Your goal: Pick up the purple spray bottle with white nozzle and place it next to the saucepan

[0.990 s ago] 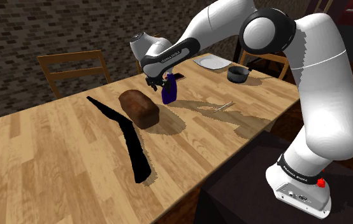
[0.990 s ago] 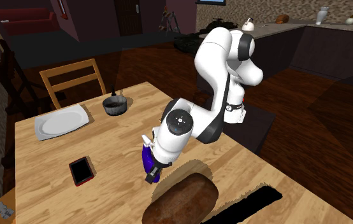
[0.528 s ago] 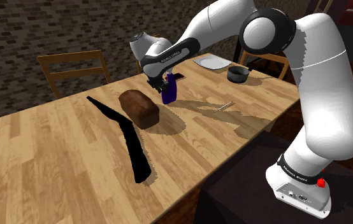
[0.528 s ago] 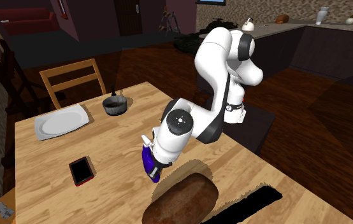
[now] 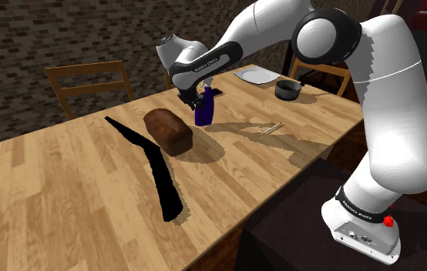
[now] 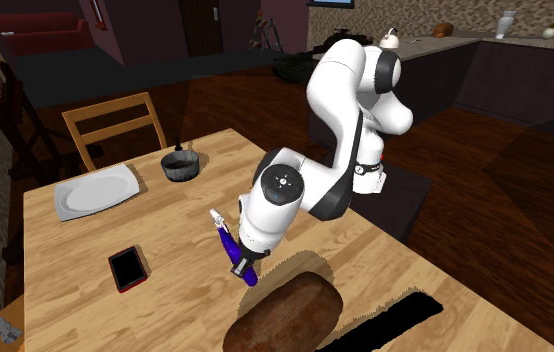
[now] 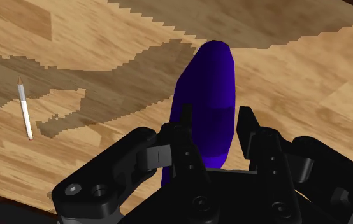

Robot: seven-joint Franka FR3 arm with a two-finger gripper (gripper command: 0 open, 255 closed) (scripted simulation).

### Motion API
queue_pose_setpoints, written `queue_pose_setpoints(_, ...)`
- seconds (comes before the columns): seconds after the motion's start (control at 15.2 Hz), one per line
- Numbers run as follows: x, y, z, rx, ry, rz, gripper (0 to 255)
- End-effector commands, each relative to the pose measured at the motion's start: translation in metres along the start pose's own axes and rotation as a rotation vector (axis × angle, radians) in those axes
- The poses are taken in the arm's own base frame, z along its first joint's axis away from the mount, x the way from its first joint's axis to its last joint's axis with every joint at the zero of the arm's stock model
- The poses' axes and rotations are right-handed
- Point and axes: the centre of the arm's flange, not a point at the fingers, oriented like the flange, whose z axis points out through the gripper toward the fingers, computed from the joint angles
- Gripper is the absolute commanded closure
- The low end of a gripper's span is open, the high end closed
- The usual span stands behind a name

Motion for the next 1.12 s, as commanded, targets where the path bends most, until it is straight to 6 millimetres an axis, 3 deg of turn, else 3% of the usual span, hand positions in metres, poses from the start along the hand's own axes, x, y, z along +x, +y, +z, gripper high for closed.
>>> queue_pose_setpoints(0.0, 0.004, 0.001, -0.010, 0.000, 0.000, 0.000, 255)
queue_pose_setpoints(1.06, 0.032, 0.010, -0.089, 0.000, 0.000, 0.000, 255)
